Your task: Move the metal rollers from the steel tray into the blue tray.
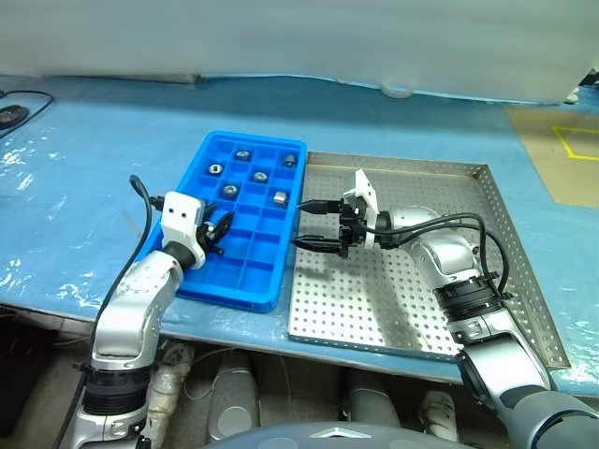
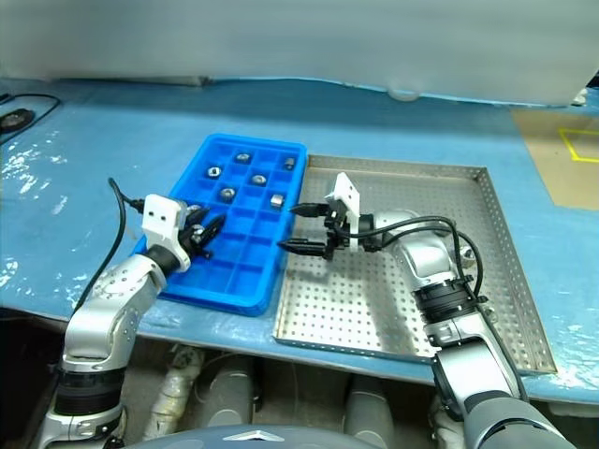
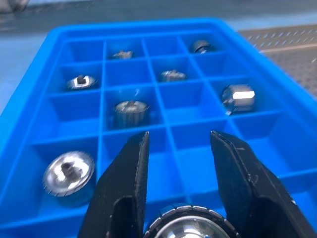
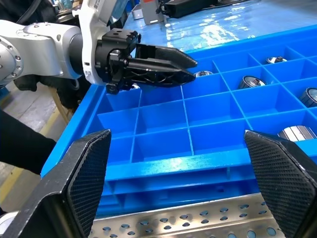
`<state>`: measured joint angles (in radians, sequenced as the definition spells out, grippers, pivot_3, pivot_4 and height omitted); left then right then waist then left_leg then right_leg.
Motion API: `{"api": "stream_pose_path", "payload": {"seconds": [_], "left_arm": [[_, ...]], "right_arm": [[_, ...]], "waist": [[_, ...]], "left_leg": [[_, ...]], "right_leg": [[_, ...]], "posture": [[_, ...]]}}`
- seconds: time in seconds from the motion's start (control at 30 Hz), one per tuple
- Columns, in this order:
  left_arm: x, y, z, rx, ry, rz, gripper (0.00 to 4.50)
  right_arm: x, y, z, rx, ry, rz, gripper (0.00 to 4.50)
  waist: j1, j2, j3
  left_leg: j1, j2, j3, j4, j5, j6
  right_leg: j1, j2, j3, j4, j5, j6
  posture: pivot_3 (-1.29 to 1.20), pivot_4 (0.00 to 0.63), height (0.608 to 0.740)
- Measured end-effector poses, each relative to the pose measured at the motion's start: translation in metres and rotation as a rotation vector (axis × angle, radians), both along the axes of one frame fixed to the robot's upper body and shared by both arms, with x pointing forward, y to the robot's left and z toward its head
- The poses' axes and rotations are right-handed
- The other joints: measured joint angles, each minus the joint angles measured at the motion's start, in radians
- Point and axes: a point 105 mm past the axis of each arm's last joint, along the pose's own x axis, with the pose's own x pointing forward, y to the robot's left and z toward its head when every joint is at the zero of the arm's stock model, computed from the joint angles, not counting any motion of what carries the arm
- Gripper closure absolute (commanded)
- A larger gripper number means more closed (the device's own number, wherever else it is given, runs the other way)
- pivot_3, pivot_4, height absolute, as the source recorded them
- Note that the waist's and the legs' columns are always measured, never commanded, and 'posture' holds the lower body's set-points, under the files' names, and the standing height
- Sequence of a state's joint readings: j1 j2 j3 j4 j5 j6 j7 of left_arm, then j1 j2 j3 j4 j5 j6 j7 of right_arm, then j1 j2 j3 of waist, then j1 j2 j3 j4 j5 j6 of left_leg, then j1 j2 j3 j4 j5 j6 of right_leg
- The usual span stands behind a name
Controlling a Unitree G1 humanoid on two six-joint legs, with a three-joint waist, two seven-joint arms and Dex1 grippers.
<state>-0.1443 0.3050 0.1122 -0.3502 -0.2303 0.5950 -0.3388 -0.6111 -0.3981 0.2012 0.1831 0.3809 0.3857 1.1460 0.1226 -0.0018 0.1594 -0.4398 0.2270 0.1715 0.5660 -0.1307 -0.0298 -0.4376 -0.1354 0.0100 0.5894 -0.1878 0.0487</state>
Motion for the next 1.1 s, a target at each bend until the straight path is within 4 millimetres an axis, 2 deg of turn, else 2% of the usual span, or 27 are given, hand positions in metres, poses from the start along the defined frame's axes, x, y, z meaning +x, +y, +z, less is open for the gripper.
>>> {"api": "stream_pose_path", "payload": {"seconds": [0.1, 0.13, 0.2, 0.37, 0.63, 0.7, 0.83, 0.87, 0.97, 1.1], "left_arm": [[-0.001, 0.0, -0.006, 0.009, 0.026, 0.015, 2.58], [-0.001, 0.0, -0.007, 0.01, 0.032, 0.015, 2.38], [-0.001, -0.003, -0.009, 0.01, 0.041, 0.011, 1.98], [0.004, -0.015, 0.0, -0.034, 0.011, -0.049, 0.38], [0.016, -0.05, 0.034, -0.098, -0.105, -0.314, 0.38], [0.023, -0.057, 0.035, -0.099, -0.104, -0.36, 0.38], [0.037, -0.057, 0.034, -0.107, -0.098, -0.372, 0.38], [0.04, -0.064, 0.034, -0.116, -0.101, -0.4, 0.38], [0.042, -0.083, 0.039, -0.138, -0.117, -0.465, 0.38], [0.042, -0.087, 0.036, -0.164, -0.111, -0.47, 0.38]], "right_arm": [[0.001, -0.001, 0.0, -0.009, -0.009, -0.005, 0.0], [0.001, -0.002, 0.0, -0.01, -0.01, -0.007, 0.0], [0.001, -0.003, -0.001, -0.013, -0.012, -0.014, 0.0], [0.002, -0.008, -0.003, -0.015, -0.008, -0.039, 0.0], [0.008, -0.035, -0.001, -0.003, -0.03, -0.211, 0.0], [0.009, -0.049, -0.001, -0.013, -0.039, -0.277, 0.0], [0.007, -0.07, -0.002, -0.03, -0.048, -0.37, 0.0], [0.006, -0.076, -0.001, -0.03, -0.051, -0.401, 0.0], [0.005, -0.082, 0.002, -0.028, -0.068, -0.439, 0.0], [0.002, -0.086, 0.0, -0.034, -0.062, -0.458, 0.0]], "waist": [[0.003, 0.0, 0.0], [0.003, 0.0, 0.0], [0.003, 0.0, 0.0], [0.003, 0.0, 0.0], [-0.002, 0.0, 0.0], [-0.005, 0.0, 0.0], [-0.02, 0.0, 0.0], [-0.024, 0.0, 0.0], [-0.032, 0.0, 0.0], [-0.055, 0.0, 0.0]], "left_leg": [[0.0, 0.0, 0.0, 0.0, 0.0, 0.0], [0.0, 0.0, 0.0, 0.0, 0.0, 0.0], [0.0, 0.0, 0.0, 0.0, 0.0, -0.001], [0.0, 0.002, -0.001, 0.0, 0.002, -0.002], [0.002, 0.009, 0.0, 0.001, 0.004, -0.006], [0.003, 0.01, 0.0, 0.0, 0.005, -0.007], [0.003, 0.01, 0.0, 0.0, 0.006, -0.008], [0.003, 0.01, 0.0, 0.0, 0.006, -0.008], [0.003, 0.01, 0.001, 0.0, 0.006, -0.007], [0.004, 0.01, 0.002, 0.0, 0.006, -0.007]], "right_leg": [[0.0, 0.0, 0.0, 0.0, 0.0, 0.0], [0.0, 0.0, 0.0, 0.0, 0.0, 0.0], [0.0, 0.0, 0.0, 0.0, 0.0, 0.0], [0.0, 0.002, 0.0, 0.001, 0.001, -0.002], [0.0, 0.01, 0.001, 0.001, 0.003, -0.005], [0.0, 0.011, 0.001, 0.001, 0.003, -0.005], [0.0, 0.011, 0.002, 0.001, 0.004, -0.006], [0.0, 0.011, 0.002, 0.001, 0.004, -0.006], [-0.001, 0.011, 0.003, 0.002, 0.004, -0.006], [-0.001, 0.012, 0.004, 0.002, 0.004, -0.006]], "posture": [[0.18, 0.15, 0.74], [0.17, 0.15, 0.74], [0.16, 0.15, 0.74], [0.13, 0.15, 0.74], [0.0, 0.15, 0.74], [-0.03, 0.15, 0.74], [-0.08, 0.15, 0.74], [-0.09, 0.15, 0.74], [-0.1, 0.15, 0.74], [-0.09, 0.15, 0.74]]}}
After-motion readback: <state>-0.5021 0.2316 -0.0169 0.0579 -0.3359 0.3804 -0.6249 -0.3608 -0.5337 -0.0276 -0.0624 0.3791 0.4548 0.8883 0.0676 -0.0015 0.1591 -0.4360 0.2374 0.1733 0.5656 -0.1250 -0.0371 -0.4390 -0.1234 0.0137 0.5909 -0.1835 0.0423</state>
